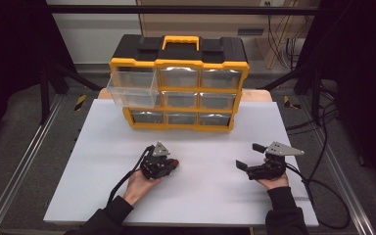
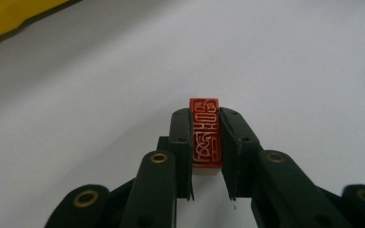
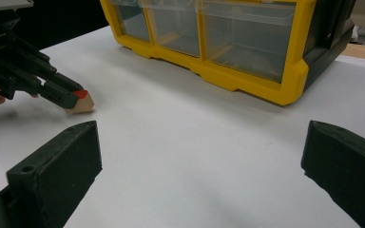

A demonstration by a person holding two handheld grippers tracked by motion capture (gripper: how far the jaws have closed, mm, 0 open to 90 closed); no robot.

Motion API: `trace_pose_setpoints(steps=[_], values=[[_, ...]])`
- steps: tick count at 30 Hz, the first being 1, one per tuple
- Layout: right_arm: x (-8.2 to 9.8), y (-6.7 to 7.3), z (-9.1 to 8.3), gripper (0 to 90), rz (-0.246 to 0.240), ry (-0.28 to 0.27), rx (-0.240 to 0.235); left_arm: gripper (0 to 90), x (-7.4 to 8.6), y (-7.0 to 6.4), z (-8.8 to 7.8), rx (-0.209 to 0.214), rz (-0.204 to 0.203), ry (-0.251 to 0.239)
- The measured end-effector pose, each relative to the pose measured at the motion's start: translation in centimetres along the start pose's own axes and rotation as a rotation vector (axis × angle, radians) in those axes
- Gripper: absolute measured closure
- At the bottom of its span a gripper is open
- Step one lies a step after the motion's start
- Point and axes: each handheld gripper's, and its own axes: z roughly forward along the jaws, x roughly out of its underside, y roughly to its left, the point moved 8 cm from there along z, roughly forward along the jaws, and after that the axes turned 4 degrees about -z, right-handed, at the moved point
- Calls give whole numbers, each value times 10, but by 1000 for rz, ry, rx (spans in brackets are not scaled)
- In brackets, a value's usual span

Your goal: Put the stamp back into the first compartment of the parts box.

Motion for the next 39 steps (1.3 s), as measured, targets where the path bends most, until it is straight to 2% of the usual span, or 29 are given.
trace_pose_setpoints(steps=[16, 39], values=[[0, 0, 0, 2, 0, 3, 0, 758, -6, 3, -17, 10, -5, -40], [0, 0, 0, 2, 0, 3, 0, 759, -14, 16, -45, -15, -17, -94]])
